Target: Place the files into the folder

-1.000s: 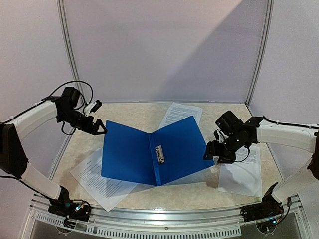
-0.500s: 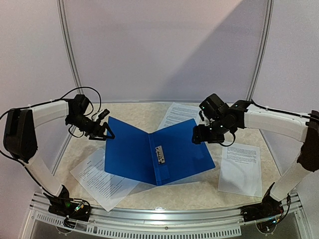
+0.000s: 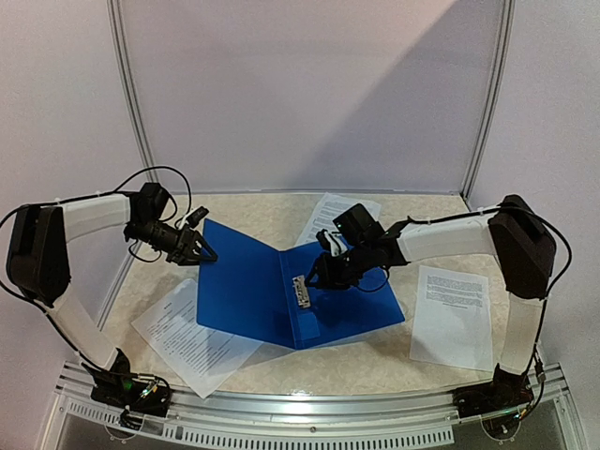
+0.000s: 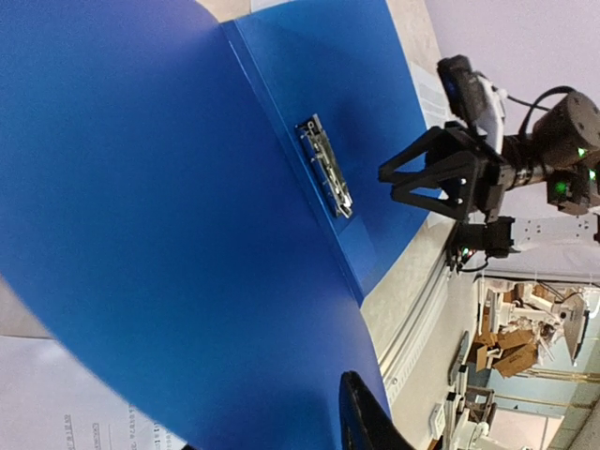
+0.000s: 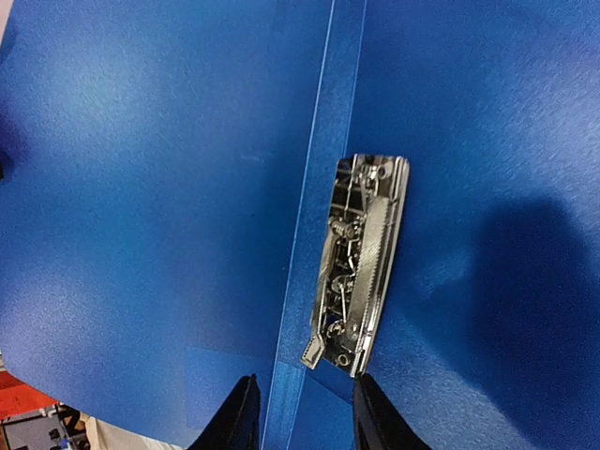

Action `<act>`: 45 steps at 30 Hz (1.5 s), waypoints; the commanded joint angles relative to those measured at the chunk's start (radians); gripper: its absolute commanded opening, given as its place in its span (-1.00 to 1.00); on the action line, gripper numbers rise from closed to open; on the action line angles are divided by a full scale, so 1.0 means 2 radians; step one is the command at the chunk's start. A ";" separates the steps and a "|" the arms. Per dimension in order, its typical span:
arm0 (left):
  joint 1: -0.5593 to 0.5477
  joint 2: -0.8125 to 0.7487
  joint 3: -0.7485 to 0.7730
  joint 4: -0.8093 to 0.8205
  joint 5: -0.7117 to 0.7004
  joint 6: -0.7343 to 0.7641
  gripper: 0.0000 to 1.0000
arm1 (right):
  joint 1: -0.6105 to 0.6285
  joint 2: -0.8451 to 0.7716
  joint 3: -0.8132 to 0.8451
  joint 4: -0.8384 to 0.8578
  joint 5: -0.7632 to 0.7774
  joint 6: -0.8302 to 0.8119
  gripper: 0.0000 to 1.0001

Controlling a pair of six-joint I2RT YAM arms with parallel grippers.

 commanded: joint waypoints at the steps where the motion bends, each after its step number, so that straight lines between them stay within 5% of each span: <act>1: -0.004 -0.005 -0.025 0.025 0.039 -0.023 -0.45 | 0.017 0.036 0.004 0.048 -0.044 0.035 -0.34; 11: -0.020 0.003 -0.031 0.027 0.073 -0.025 -0.75 | 0.024 0.043 -0.051 0.126 -0.083 0.102 -0.48; 20: -0.022 0.000 -0.031 0.026 0.065 -0.024 -0.75 | 0.024 0.058 -0.057 0.122 -0.074 0.111 -0.77; 29: -0.022 -0.002 -0.026 0.019 0.057 -0.017 -0.76 | 0.024 0.043 -0.052 0.100 -0.075 0.087 -0.85; 33: -0.022 -0.001 -0.020 0.010 0.055 -0.011 -0.76 | 0.033 -0.024 -0.046 0.056 -0.033 -0.018 -0.77; 37: -0.022 -0.002 -0.014 0.004 0.046 -0.005 -0.76 | 0.051 -0.080 -0.043 0.015 0.071 -0.235 -0.68; 45: -0.022 -0.002 -0.008 -0.009 0.042 0.001 -0.76 | 0.113 -0.030 -0.043 0.022 0.180 -0.653 -0.53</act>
